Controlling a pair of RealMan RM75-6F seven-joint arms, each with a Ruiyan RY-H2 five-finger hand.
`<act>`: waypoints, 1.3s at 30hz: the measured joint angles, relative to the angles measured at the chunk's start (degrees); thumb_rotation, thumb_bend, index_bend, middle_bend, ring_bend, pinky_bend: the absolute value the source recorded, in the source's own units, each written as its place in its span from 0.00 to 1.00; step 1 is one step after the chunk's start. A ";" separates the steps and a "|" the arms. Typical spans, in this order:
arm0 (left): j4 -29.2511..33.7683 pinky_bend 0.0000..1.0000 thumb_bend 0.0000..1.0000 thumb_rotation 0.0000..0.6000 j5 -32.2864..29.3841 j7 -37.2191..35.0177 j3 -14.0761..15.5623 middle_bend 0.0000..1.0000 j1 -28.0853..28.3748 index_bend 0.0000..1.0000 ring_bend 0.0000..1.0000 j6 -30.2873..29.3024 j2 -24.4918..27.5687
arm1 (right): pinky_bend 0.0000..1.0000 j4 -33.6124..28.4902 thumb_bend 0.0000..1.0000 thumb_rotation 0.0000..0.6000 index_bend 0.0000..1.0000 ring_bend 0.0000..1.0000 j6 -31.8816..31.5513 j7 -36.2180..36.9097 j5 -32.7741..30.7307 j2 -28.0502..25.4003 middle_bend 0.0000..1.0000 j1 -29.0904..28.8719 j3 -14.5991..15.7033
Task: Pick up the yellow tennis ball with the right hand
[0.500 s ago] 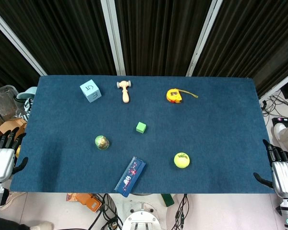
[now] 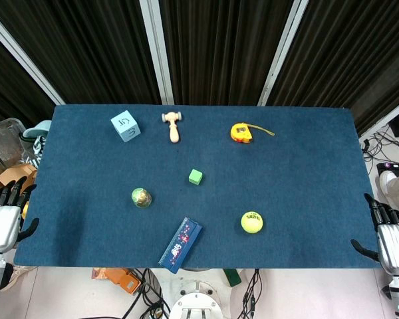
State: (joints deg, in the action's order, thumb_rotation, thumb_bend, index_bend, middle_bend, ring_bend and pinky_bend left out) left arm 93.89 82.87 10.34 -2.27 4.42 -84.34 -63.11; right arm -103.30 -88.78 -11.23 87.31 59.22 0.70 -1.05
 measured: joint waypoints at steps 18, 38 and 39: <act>0.40 0.11 0.28 1.00 -0.72 0.74 -0.32 0.00 -0.34 0.14 0.00 -0.60 -0.21 | 0.27 -0.16 0.21 1.00 0.10 0.24 19.63 3.97 5.62 3.23 0.23 -11.42 1.73; 0.17 0.11 0.28 1.00 -1.28 0.52 -0.59 0.00 -0.22 0.14 0.00 -0.27 -0.10 | 0.35 13.51 0.21 1.00 0.24 0.38 29.55 3.20 -1.09 21.07 0.30 -21.20 -1.17; 0.16 0.11 0.28 1.00 -1.25 0.55 -0.57 0.00 -0.21 0.14 0.00 -0.26 -0.11 | 0.35 13.76 0.21 1.00 0.24 0.38 29.66 3.24 -1.15 21.45 0.31 -21.44 -1.18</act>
State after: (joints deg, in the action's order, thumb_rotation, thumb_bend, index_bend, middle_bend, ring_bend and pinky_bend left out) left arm 94.05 81.62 10.89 -2.84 4.21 -84.60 -63.22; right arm -89.55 -59.12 -7.99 86.16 80.67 -20.74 -2.23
